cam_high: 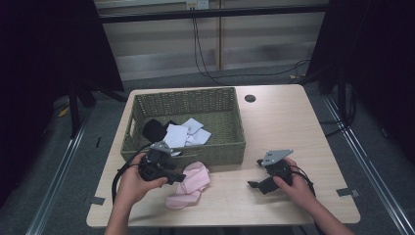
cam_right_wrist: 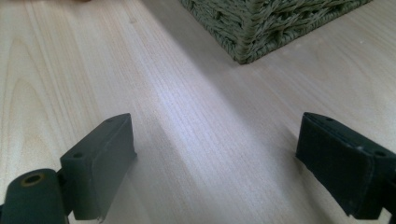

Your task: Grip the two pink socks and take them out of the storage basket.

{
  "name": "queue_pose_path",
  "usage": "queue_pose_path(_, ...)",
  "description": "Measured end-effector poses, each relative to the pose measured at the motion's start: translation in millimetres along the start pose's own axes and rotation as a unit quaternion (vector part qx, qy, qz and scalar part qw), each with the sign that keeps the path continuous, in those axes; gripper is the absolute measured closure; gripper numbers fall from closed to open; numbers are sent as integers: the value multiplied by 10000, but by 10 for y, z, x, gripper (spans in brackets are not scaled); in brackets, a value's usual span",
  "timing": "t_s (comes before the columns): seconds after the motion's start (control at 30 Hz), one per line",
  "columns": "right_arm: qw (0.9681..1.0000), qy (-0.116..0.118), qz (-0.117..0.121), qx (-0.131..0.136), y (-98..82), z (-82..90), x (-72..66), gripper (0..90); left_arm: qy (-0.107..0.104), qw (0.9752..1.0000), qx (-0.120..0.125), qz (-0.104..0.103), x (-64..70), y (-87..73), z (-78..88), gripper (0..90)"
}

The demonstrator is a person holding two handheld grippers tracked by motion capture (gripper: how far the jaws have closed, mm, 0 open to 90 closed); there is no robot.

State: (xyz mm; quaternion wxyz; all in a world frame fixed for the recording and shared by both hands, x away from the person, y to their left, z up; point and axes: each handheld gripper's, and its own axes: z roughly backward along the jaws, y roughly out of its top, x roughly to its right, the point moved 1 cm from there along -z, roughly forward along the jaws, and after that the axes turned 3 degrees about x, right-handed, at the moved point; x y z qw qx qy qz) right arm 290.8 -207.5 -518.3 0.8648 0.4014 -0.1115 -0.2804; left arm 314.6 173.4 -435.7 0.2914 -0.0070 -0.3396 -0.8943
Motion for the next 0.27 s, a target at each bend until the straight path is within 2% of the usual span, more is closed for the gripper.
queue_pose_path(0.17, 10000, -1, 3, 1, 0, 0, 0, 105, -66, 9999, 71, 142, -3, -125, -101, 400)
queue_pose_path(0.27, 10000, -3, 2, 2, 0, 0, 0, 105, -103, 9998, 63, 127, 7, -143, -151, 385)
